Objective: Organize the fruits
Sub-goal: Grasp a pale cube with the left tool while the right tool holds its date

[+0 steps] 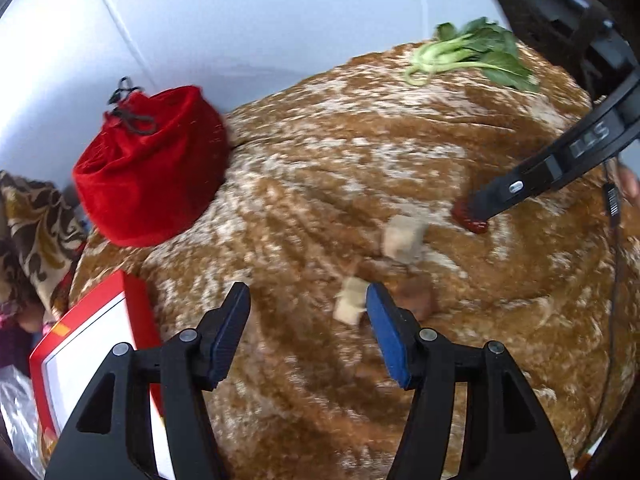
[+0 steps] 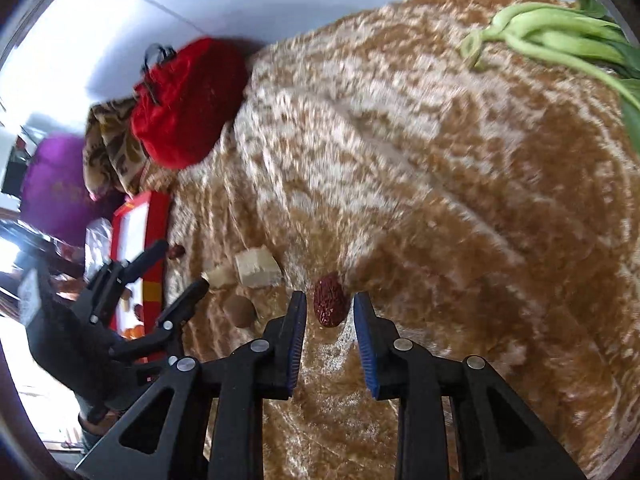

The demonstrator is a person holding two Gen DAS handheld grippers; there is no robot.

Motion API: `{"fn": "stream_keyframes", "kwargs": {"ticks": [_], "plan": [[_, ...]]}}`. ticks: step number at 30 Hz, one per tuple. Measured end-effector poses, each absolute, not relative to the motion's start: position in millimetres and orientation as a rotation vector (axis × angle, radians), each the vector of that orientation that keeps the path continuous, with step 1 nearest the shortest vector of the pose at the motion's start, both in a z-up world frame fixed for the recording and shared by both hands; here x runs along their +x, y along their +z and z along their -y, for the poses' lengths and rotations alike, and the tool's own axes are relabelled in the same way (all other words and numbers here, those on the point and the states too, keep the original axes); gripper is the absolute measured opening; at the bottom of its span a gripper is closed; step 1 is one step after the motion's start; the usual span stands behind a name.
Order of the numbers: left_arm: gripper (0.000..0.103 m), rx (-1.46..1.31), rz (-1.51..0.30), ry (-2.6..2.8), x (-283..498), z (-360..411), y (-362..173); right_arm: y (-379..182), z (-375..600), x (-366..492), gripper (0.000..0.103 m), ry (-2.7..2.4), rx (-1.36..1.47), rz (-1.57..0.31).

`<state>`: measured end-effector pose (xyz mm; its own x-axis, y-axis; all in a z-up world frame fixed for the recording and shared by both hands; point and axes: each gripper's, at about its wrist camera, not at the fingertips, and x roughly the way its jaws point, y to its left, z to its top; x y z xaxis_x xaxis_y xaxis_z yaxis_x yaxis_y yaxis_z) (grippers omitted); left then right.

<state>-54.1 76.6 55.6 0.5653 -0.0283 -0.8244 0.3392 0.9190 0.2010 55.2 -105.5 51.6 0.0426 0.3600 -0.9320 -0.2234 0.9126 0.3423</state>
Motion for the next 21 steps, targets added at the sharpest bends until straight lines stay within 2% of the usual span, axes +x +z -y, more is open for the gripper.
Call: {"fn": "stream_keyframes", "kwargs": {"ticks": [12,14,19,21], "plan": [[0.059,0.37,-1.021,-0.269,-40.8,-67.5,35.5,28.7,91.8,53.2,0.026,0.41,0.075,-1.478],[0.053,0.34,-1.025,-0.274,-37.0,-69.1,35.0,28.7,94.7,53.8,0.024,0.409,0.079,-1.48],[0.028,0.307,-1.061,-0.292,-30.7,-64.7,30.2,27.5,97.9,54.6,0.023,0.405,0.092,-1.482],[0.023,0.303,-1.07,-0.296,-30.1,-61.7,27.9,27.8,98.3,54.0,0.022,0.402,0.088,-1.48]]}}
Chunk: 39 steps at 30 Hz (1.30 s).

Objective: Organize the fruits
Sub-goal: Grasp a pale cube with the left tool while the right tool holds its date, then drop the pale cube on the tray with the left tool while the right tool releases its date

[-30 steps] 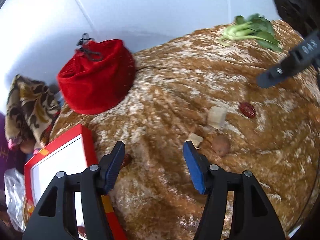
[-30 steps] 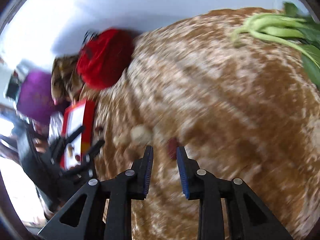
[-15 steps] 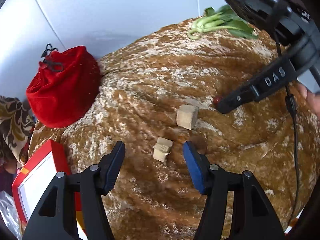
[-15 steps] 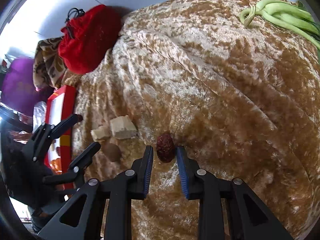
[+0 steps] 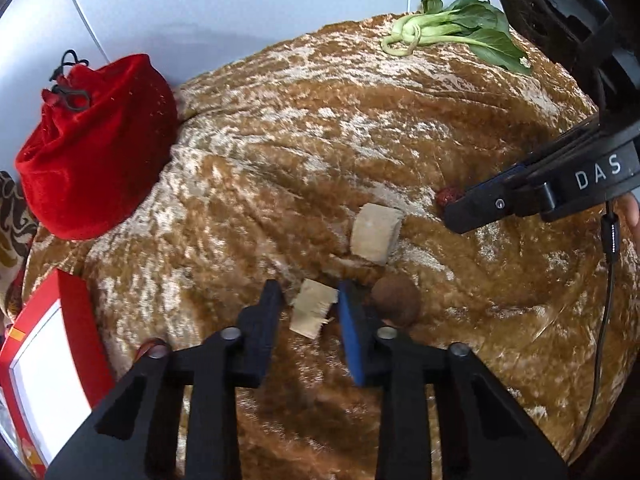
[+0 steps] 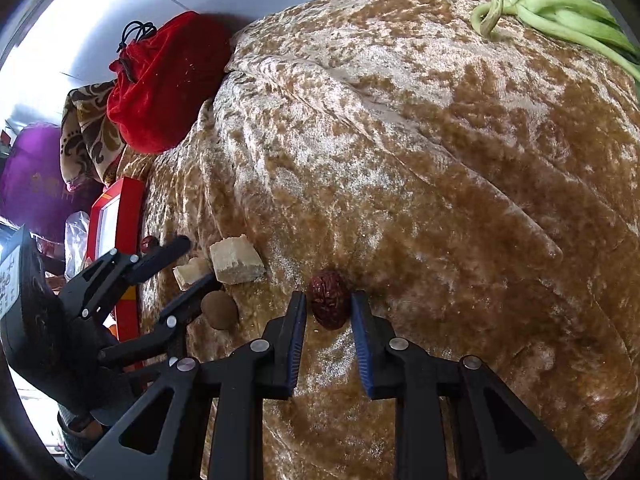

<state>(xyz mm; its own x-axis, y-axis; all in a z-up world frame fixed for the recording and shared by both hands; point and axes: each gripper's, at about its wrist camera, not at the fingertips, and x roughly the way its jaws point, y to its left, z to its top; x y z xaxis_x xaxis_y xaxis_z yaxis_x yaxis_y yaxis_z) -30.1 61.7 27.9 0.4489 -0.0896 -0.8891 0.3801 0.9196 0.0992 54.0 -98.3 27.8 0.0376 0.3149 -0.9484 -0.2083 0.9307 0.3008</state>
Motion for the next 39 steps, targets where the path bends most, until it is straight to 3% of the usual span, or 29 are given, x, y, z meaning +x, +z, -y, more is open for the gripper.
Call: {"fn": "stream_keyframes", "kwargs": {"ticks": [11,27,39], "plan": [[0.018,0.228,-1.07,-0.259,-29.4,-75.9,44.2,38.0,98.1,48.8,0.02,0.404,0.107,-1.471],[0.018,0.036,-0.915,0.11,-106.0,-238.6,130.5,80.2,34.9,18.3,0.02,0.655,0.192,-1.344],[0.018,-0.043,-1.044,0.377,-144.5,-327.8,100.0,74.0,-82.8,-29.4,0.02,0.859,0.147,-1.297]]}}
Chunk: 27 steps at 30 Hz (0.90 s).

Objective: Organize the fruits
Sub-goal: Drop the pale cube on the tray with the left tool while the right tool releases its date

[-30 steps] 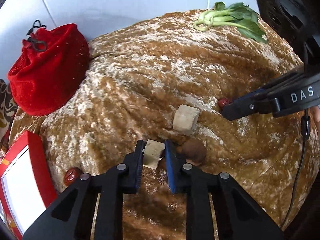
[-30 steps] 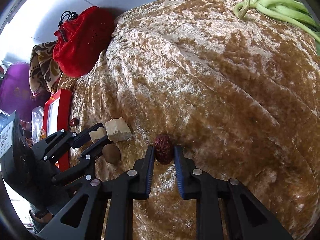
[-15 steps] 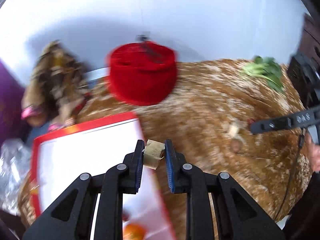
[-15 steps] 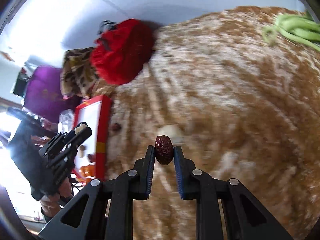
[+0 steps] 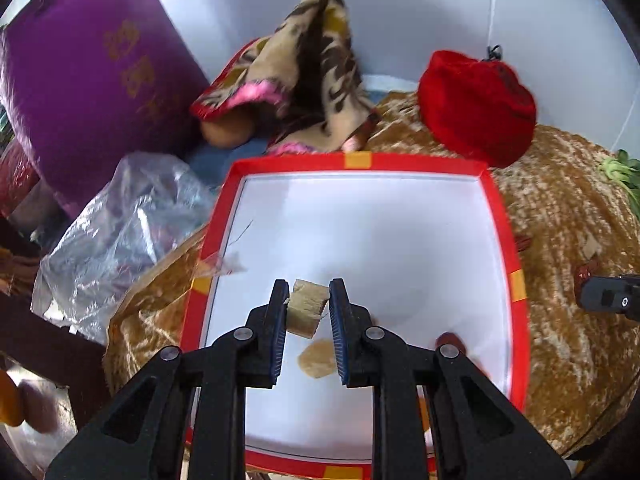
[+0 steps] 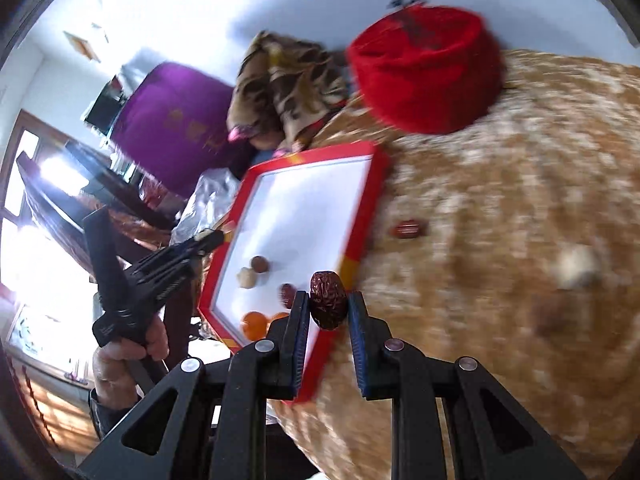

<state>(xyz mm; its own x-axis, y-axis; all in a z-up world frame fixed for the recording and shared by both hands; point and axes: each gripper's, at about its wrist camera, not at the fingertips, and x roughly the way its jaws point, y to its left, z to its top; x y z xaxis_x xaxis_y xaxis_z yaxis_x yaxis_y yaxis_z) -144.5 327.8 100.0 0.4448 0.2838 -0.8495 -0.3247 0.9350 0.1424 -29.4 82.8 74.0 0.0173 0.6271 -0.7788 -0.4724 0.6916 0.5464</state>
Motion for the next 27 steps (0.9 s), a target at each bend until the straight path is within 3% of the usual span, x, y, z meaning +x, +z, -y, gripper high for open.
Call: {"fn": "stream_keyframes", "kwargs": {"ticks": [15,20,27], "plan": [[0.019,0.004,-1.144,0.399,-146.6,-335.8,79.1,29.7,-147.7,-45.4,0.023,0.862,0.093,-1.362],[0.021,0.069,-1.103,0.433,-144.1,-328.1,87.1,58.9,-119.0,-36.1,0.025,0.878,0.117,-1.317],[0.038,0.106,-0.949,0.364,-135.4,-290.0,120.5,126.5,10.2,8.9,0.029,0.633,0.13,-1.14]]}}
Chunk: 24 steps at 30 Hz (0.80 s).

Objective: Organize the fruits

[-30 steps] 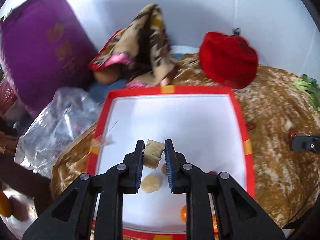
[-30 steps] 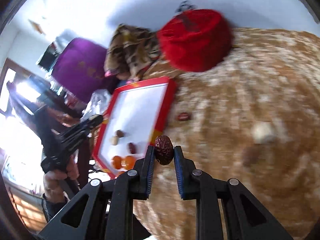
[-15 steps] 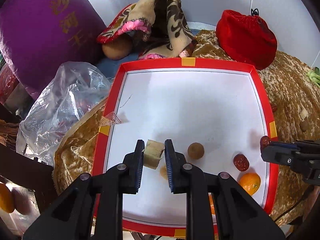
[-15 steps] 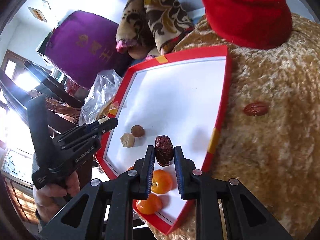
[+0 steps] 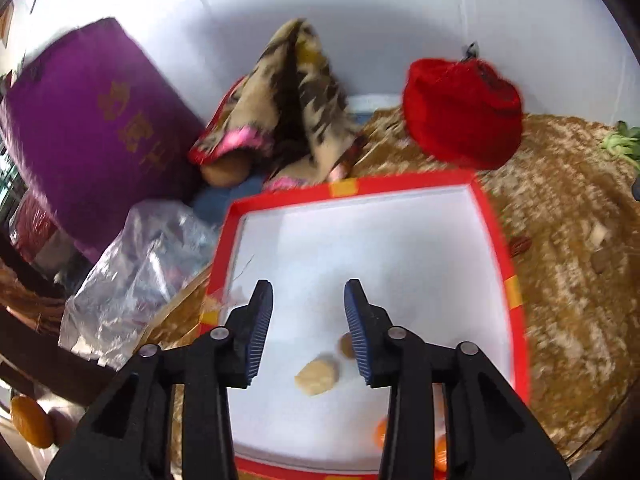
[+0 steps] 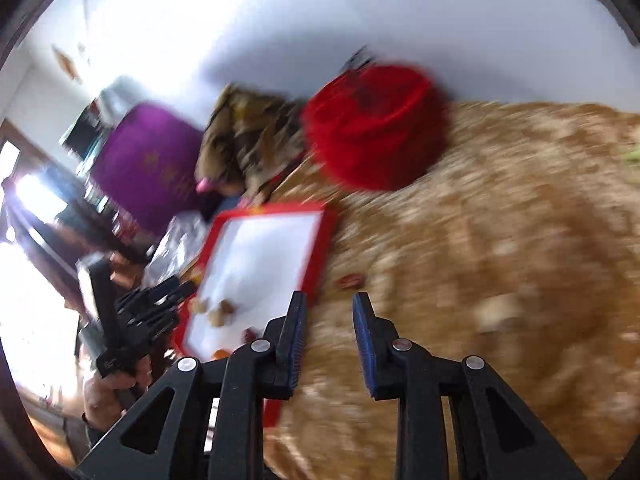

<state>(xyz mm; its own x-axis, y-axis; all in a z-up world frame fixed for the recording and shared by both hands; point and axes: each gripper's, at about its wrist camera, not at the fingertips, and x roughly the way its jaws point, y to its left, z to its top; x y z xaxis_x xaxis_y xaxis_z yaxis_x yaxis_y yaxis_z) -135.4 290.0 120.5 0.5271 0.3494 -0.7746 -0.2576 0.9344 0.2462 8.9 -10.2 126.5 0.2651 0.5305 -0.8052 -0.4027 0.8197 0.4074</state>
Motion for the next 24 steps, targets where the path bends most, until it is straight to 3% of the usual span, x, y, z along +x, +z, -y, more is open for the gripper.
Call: {"fn": "stream_keyframes", "kwargs": {"ticks": [5,24], "plan": [[0.041,0.092,-0.91,0.256,-119.9,-254.9,132.3,126.7,74.1,18.7,0.03,0.536,0.189,-1.153],[0.045,0.192,-1.002,0.042,-64.0,-130.9,106.7,79.9,99.6,33.5,0.03,0.478,0.247,-1.384]]}}
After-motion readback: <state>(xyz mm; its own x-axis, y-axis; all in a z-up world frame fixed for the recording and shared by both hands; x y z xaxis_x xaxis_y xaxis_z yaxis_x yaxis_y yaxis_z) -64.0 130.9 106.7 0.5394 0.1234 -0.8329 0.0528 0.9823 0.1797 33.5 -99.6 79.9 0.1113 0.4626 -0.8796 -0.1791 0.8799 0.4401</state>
